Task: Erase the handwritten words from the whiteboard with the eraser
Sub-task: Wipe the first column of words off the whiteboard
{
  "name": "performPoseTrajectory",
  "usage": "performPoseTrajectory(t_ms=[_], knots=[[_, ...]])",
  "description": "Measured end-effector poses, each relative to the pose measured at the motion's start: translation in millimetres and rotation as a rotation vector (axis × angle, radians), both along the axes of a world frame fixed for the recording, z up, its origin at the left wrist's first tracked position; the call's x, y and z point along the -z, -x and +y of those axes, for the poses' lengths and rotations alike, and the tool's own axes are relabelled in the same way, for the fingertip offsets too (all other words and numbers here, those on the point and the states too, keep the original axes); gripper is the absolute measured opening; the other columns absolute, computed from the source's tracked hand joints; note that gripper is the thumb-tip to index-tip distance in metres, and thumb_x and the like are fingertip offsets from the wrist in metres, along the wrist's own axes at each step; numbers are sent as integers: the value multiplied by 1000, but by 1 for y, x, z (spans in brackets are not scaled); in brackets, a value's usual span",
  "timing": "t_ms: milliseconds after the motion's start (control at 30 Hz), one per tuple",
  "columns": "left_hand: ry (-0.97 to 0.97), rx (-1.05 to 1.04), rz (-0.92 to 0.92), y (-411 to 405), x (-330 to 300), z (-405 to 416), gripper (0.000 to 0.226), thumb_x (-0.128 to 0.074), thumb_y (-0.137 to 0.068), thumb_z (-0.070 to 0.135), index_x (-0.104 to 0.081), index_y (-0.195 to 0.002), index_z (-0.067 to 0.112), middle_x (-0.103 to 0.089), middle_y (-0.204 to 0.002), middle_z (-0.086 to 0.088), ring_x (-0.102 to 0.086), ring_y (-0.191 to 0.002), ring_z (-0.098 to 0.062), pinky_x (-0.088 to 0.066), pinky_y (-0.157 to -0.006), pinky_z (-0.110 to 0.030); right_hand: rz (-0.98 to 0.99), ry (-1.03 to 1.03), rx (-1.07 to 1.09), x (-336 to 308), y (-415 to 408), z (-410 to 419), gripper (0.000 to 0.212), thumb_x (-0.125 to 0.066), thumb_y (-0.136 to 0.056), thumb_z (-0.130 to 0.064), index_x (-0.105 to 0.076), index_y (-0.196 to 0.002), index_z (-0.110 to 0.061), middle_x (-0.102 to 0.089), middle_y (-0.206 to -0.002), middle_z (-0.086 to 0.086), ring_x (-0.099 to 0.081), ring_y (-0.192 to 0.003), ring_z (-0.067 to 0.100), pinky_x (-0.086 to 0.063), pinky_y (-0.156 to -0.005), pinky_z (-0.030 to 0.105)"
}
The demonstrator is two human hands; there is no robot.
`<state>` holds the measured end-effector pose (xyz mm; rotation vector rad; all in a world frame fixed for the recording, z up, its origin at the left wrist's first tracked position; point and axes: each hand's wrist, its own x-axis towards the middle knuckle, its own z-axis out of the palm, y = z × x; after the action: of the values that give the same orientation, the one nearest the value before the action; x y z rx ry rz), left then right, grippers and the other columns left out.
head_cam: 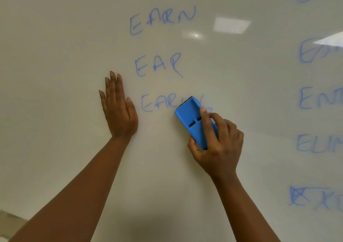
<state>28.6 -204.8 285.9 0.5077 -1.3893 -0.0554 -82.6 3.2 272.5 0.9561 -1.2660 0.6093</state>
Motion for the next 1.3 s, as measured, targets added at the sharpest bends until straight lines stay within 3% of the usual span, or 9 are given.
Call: performPoseTrajectory(t_ms=[267,567,867,1133,1300], knots=[[-7,4,12,0,0,0,63,-26,-84,14,-24,-146,2,-22,-154,-14,-15,-143,-24,-3,-117,-39,-120,209,16,-35,6,4,60,-61,-74,-29,-46,-130,-12,-61,-104,14,-52,-89,26,-41,-63,36],[-4,11,29,-1,0,2,63,-32,-82,6,-27,-145,1,-25,-153,-14,-17,-143,-24,-5,-117,-39,57,-107,12,-10,-10,-10,57,-66,-69,-26,-59,-123,-10,-66,-102,9,-60,-82,28,-42,-63,34],[-1,-7,19,-2,0,4,64,-33,-81,5,-28,-144,0,-26,-152,-16,-18,-142,-25,-8,-117,-42,-46,127,80,-43,4,3,56,-60,-73,-29,-54,-126,-12,-65,-104,7,-58,-82,29,-40,-60,35],[-12,-15,13,-2,0,5,64,-29,-80,8,-29,-144,1,-26,-152,-16,-19,-142,-26,-8,-117,-41,51,-30,34,-20,-9,-6,57,-65,-68,-27,-59,-123,-10,-66,-106,5,-47,-87,24,-41,-62,33],[-10,-17,11,-2,1,4,64,-31,-80,6,-29,-144,1,-26,-152,-15,-18,-142,-25,-8,-117,-41,91,-24,74,-32,3,7,58,-63,-68,-29,-59,-123,-13,-66,-104,4,-54,-83,27,-39,-60,33]])
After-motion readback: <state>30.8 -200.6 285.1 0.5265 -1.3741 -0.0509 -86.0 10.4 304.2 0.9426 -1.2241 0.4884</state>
